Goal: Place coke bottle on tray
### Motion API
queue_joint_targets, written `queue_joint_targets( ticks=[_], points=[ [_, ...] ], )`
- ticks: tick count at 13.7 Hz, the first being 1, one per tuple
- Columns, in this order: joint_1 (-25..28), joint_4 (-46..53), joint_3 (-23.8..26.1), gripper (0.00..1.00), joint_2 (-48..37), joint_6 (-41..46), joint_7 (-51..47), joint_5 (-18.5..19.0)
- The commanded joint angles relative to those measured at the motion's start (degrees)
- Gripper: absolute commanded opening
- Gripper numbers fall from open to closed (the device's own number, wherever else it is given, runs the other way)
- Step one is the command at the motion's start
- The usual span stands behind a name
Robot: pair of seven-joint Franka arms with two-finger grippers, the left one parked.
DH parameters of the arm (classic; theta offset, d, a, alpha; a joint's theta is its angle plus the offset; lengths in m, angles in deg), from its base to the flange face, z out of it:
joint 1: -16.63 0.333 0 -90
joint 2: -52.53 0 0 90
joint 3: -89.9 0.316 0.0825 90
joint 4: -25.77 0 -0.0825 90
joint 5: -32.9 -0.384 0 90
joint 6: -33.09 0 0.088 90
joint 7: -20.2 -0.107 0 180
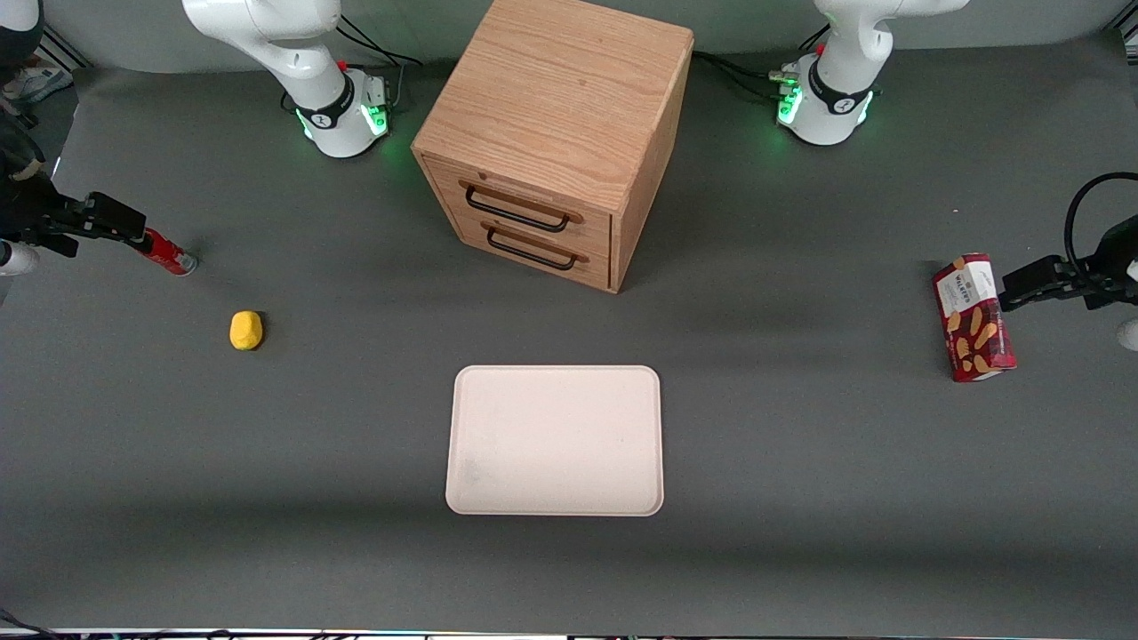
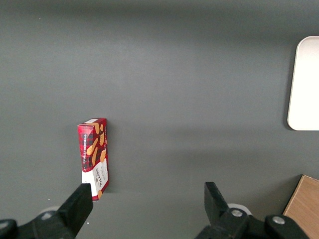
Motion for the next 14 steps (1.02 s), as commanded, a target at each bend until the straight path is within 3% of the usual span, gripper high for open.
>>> queue_joint_targets(
  ticks=[1,11,14],
  points=[
    [0.65,1.26,-0.77,1.0,0.31,1.07,-0.51,-1.09],
    [-0.05,1.08,-1.2,1.0,0.13,3.35,0.71,-0.39],
    [-0.05,0.82,-6.46,1.0,-0.57,3.36,8.16,-0.12]
  ],
)
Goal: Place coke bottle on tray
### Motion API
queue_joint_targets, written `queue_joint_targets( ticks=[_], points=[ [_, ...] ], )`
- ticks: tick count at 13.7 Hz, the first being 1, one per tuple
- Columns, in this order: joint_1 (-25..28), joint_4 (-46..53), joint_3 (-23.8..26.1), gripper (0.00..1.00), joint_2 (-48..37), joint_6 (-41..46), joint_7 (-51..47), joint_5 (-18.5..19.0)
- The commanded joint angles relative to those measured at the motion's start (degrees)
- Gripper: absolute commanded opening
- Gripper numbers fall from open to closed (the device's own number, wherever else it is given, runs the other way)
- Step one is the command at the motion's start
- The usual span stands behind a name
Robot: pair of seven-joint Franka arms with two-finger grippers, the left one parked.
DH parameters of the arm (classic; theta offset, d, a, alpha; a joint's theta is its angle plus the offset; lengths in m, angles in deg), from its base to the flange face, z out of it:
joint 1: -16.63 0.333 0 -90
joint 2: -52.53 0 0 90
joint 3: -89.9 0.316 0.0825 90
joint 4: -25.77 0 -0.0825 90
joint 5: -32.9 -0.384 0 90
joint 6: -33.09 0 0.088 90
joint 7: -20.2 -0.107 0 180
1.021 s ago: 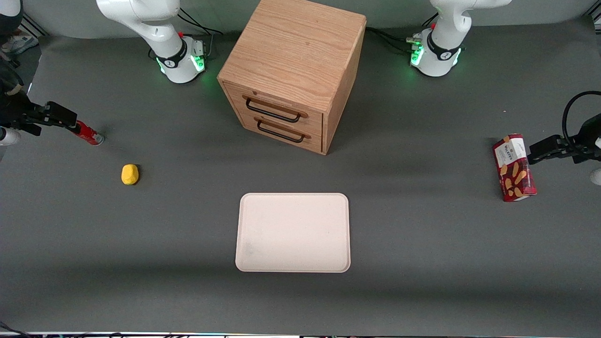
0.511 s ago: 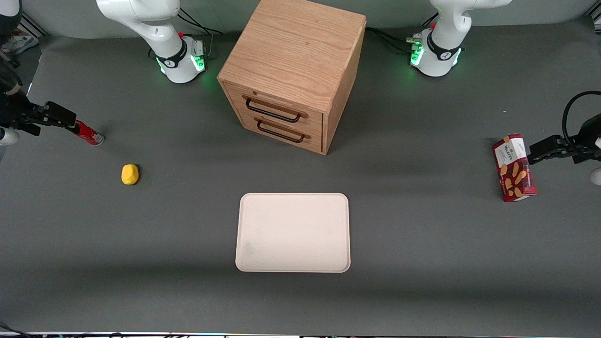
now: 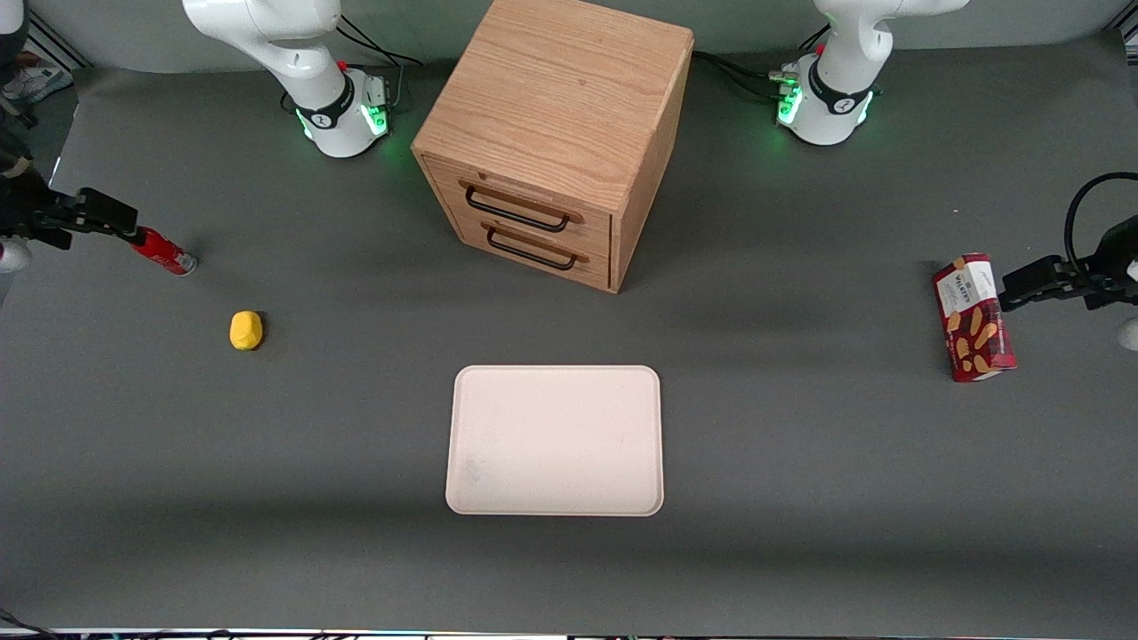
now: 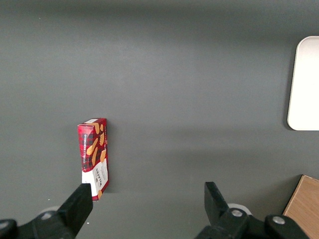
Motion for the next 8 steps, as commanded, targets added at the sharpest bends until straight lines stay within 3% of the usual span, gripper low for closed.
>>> queue_joint_targets(
  ticks=[1,2,8],
  points=[
    [0.05,0.34,-4.74,1.0,-1.39,1.07,6.39,1.31],
    [-0.04,-1.14,-5.71,1.0,-2.71,0.55,8.67,3.24],
    [-0.39,-10.11,-15.29,1.0,-12.82,-2.36,18.95,6.68]
  ],
)
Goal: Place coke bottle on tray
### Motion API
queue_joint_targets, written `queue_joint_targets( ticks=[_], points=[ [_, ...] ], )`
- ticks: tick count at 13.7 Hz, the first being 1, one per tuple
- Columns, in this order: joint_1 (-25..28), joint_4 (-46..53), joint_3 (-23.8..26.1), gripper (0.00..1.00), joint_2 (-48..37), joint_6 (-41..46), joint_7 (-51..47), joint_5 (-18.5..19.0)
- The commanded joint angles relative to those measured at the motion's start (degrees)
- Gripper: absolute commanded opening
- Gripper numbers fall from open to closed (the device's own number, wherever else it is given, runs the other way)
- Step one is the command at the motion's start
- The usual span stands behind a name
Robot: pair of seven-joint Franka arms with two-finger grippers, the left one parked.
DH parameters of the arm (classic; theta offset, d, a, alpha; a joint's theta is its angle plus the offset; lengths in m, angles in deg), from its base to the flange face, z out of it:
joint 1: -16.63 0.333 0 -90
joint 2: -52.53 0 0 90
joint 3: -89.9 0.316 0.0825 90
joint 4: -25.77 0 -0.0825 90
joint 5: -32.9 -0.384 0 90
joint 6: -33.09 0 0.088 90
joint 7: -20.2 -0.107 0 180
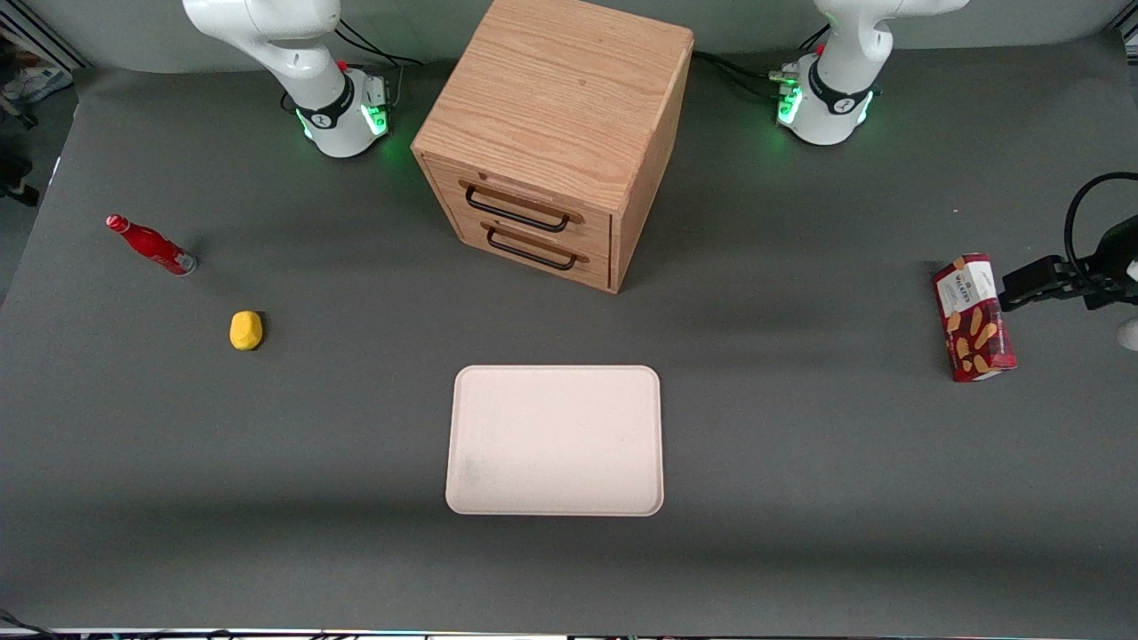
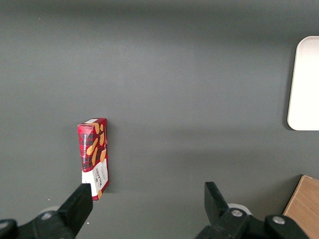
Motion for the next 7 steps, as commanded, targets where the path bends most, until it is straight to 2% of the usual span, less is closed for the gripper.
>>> queue_joint_targets(
  ticks=[1,4,7],
  points=[
    [0.3,-5.36,-4.63,1.0,-5.97,-1.87,6.24,2.26],
    [-3.39,-7.02,-7.45,1.0,-8.34,-1.87,12.05,2.96],
    [-3.57,-9.57,-9.74,1.0,-12.21,-1.09,13.12,5.24]
  ],
)
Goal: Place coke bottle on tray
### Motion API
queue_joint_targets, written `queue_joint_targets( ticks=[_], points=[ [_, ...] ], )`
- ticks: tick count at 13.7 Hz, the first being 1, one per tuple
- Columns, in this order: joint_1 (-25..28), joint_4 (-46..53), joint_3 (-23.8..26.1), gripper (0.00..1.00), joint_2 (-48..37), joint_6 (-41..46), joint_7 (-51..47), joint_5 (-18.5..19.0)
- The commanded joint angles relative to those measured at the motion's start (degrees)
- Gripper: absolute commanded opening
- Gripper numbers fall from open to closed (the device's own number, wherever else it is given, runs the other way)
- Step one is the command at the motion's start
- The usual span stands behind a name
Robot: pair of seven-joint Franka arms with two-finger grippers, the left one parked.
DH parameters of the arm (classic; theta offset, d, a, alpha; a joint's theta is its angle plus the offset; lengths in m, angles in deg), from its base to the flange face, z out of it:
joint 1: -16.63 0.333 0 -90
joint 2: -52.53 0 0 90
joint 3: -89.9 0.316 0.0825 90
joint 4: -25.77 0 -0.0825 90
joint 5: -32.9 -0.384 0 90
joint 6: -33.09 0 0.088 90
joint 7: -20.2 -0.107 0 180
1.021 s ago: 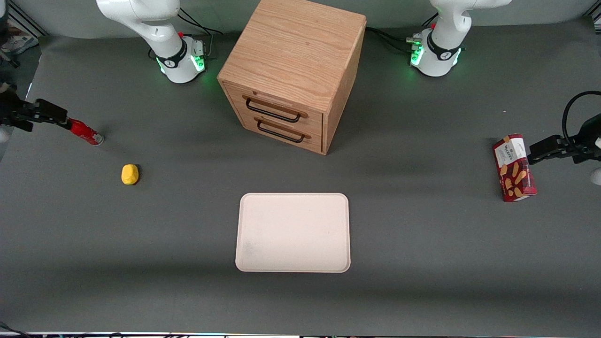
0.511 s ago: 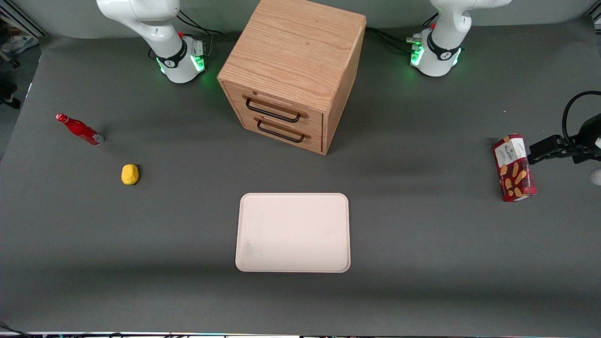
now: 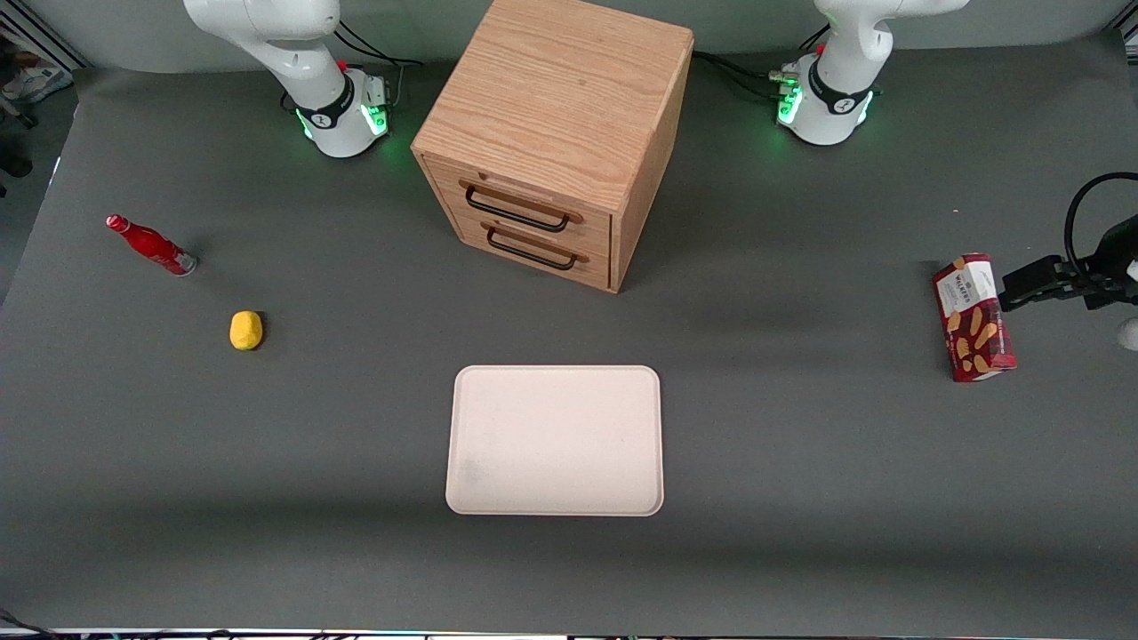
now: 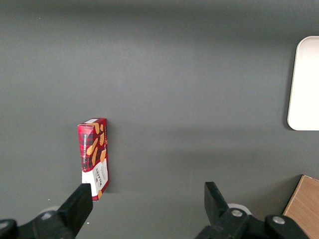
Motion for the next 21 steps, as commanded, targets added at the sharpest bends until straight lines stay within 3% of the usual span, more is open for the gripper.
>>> queue_joint_targets(
  ticks=[1,3,8,21],
  points=[
    [0.29,-4.48,-0.5,1.0,-5.81,-0.28,0.87,3.15],
    [0.29,-5.62,-1.02,1.0,-7.93,-0.27,2.44,4.74],
    [0.2,-9.74,-3.57,1.0,-8.02,-2.98,4.65,4.74],
    [0.47,-34.44,-5.06,1.0,-3.37,-34.61,2.72,4.39]
  ],
)
